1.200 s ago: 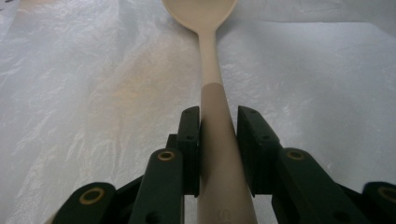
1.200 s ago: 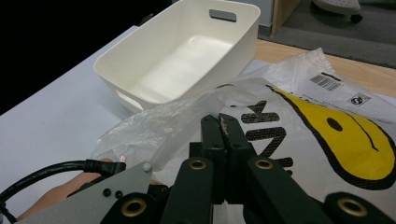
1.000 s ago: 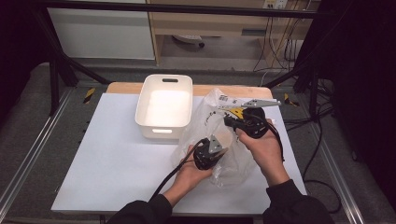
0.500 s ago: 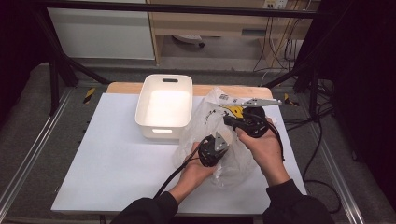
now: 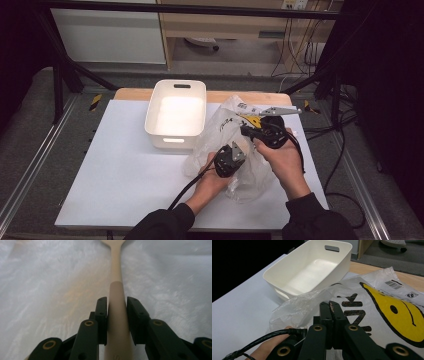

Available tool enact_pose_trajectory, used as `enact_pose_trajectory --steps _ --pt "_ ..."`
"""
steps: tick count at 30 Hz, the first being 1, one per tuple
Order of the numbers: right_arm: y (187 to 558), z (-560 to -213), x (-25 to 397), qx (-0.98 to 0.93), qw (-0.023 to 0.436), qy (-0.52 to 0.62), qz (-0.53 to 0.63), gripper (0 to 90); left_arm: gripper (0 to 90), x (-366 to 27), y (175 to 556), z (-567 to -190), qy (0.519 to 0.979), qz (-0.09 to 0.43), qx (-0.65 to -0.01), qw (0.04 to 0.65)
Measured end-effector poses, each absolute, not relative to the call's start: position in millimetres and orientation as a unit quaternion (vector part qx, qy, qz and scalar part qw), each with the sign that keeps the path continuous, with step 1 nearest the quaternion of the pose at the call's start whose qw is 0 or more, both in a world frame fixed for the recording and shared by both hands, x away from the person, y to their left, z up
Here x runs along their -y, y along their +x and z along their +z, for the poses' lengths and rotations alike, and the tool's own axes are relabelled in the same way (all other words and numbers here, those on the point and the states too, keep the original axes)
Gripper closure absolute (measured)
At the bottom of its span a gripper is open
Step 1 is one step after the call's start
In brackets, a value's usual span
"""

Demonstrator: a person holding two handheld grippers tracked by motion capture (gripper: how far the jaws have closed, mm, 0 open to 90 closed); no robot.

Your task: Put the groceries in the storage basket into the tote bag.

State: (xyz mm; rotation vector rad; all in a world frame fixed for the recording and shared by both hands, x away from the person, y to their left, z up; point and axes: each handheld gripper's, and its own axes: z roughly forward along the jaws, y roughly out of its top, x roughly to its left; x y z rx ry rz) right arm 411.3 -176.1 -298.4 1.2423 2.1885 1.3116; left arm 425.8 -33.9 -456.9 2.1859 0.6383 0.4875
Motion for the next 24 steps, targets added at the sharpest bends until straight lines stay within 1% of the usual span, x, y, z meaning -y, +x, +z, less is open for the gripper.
enact_pose_trajectory --steps 3,4,8,9,14,16,18,24 --pt "411 -300 176 -0.763 0.148 0.435 0.454 90.0 71.1 32 425 -458 0.863 0.183 -0.258 0.394" --pt "411 -301 176 -0.764 0.149 0.434 0.454 90.0 69.5 31 424 -457 0.861 0.181 -0.260 0.397" --pt "412 -304 177 -0.764 0.147 0.436 0.452 90.0 48.8 28 420 -453 0.864 0.180 -0.268 0.387" --pt "412 -305 177 -0.764 0.146 0.436 0.452 90.0 46.8 26 418 -452 0.863 0.179 -0.268 0.389" --pt "413 -311 177 -0.766 0.145 0.439 0.448 90.0 44.6 16 408 -447 0.858 0.188 -0.264 0.399" --pt "413 -313 177 -0.767 0.144 0.439 0.446 90.0 44.0 11 405 -444 0.856 0.180 -0.266 0.405" --pt "413 -315 177 -0.766 0.141 0.441 0.446 90.0 43.9 8 399 -441 0.855 0.189 -0.258 0.408" --pt "413 -320 177 -0.765 0.139 0.442 0.447 90.0 42.9 -1 382 -429 0.851 0.179 -0.252 0.425"
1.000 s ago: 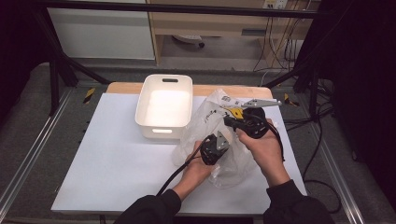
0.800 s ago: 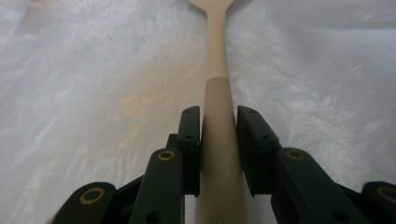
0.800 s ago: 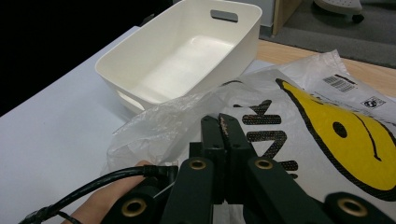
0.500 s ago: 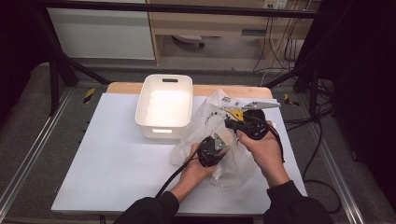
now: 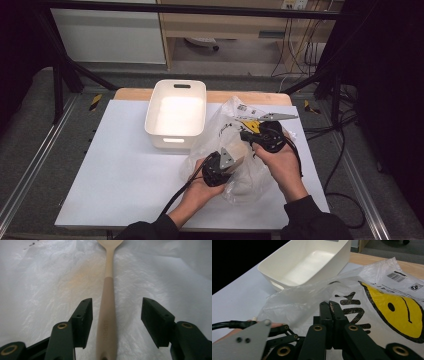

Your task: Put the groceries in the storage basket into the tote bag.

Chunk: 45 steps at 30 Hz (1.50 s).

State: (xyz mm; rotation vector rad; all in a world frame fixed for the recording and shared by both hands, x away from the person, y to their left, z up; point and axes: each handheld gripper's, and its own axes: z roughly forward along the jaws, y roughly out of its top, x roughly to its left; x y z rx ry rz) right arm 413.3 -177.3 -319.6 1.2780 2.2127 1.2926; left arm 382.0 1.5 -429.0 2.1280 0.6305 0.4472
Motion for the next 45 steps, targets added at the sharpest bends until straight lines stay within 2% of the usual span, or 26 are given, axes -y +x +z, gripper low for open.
enact_pose_trajectory --steps 18,26,45 --pt "404 -345 182 -0.762 0.124 0.448 0.450 90.0 40.5 -41 346 -399 0.826 0.151 -0.262 0.476" --pt "397 -364 179 -0.769 0.132 0.448 0.436 90.0 38.5 -57 338 -391 0.821 0.143 -0.268 0.484" --pt "382 -395 185 -0.779 0.114 0.456 0.415 90.0 36.5 -118 346 -388 0.791 0.179 -0.323 0.487"
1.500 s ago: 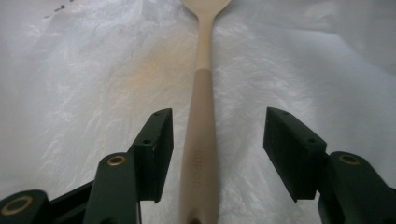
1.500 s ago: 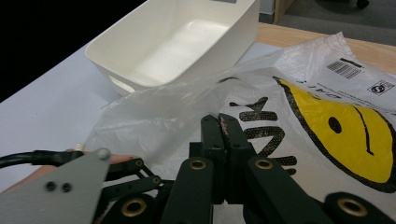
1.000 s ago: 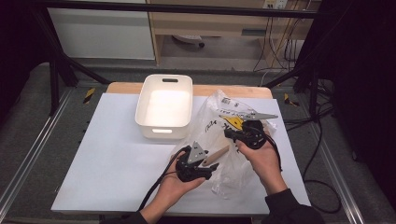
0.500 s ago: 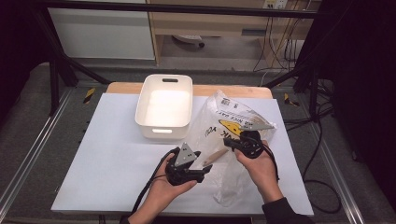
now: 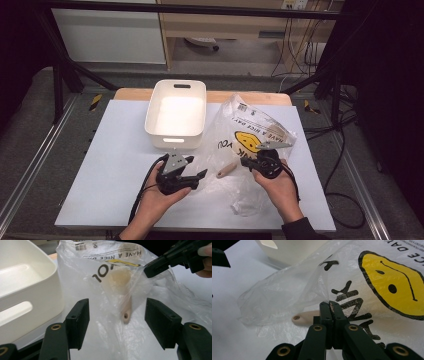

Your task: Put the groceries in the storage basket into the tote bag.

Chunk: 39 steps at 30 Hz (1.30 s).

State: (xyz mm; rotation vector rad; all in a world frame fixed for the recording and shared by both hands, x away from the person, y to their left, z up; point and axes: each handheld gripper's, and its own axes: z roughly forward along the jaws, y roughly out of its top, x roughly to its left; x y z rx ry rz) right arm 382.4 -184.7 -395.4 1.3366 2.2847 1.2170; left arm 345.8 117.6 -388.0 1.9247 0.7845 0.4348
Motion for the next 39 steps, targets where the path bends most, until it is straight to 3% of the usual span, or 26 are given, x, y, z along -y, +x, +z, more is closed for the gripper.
enact_pose_trajectory --steps 22,39 --pt "376 -417 174 -0.799 0.097 0.447 0.391 90.0 18.4 -127 355 -402 0.791 0.195 -0.339 0.471" --pt "376 -424 169 -0.806 0.095 0.441 0.382 90.0 15.1 -129 362 -416 0.792 0.193 -0.353 0.459"
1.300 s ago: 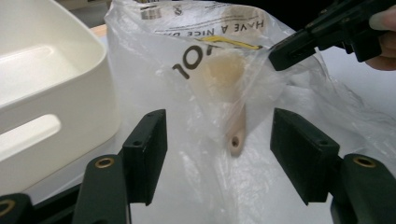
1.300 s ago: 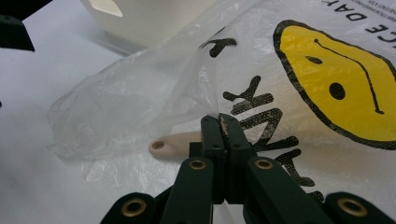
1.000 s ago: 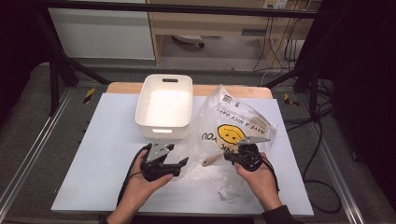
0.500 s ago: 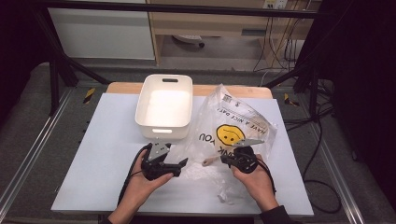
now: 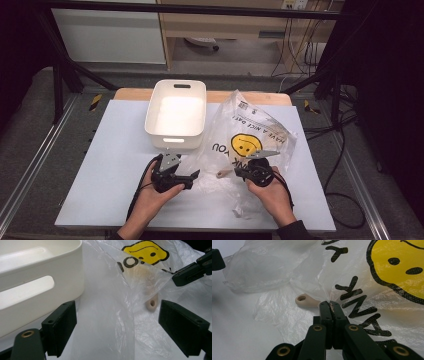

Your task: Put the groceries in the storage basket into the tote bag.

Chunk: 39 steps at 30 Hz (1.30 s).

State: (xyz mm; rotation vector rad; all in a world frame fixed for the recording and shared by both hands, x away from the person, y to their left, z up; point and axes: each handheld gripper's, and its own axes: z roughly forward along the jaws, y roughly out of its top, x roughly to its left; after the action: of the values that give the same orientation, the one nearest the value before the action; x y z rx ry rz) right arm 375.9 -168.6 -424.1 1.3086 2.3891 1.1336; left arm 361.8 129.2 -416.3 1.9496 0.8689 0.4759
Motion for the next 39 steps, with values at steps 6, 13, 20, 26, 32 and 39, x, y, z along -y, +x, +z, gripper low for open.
enact_pose_trajectory --steps 6,13,20,26,32,39 --pt "376 -425 167 -0.809 0.096 0.436 0.382 90.0 15.1 -130 362 -416 0.790 0.198 -0.354 0.459" --pt "375 -425 165 -0.812 0.097 0.432 0.381 90.0 15.1 -135 364 -416 0.785 0.201 -0.360 0.462" --pt "375 -427 161 -0.819 0.096 0.427 0.372 90.0 14.7 -132 364 -415 0.782 0.202 -0.362 0.465" --pt "374 -429 159 -0.822 0.100 0.421 0.371 89.4 14.7 -134 365 -414 0.781 0.203 -0.363 0.466" --pt "373 -430 157 -0.826 0.096 0.414 0.370 90.0 14.8 -136 366 -414 0.778 0.202 -0.367 0.467" --pt "370 -431 152 -0.835 0.087 0.404 0.363 90.0 15.2 -136 366 -415 0.780 0.202 -0.366 0.465"
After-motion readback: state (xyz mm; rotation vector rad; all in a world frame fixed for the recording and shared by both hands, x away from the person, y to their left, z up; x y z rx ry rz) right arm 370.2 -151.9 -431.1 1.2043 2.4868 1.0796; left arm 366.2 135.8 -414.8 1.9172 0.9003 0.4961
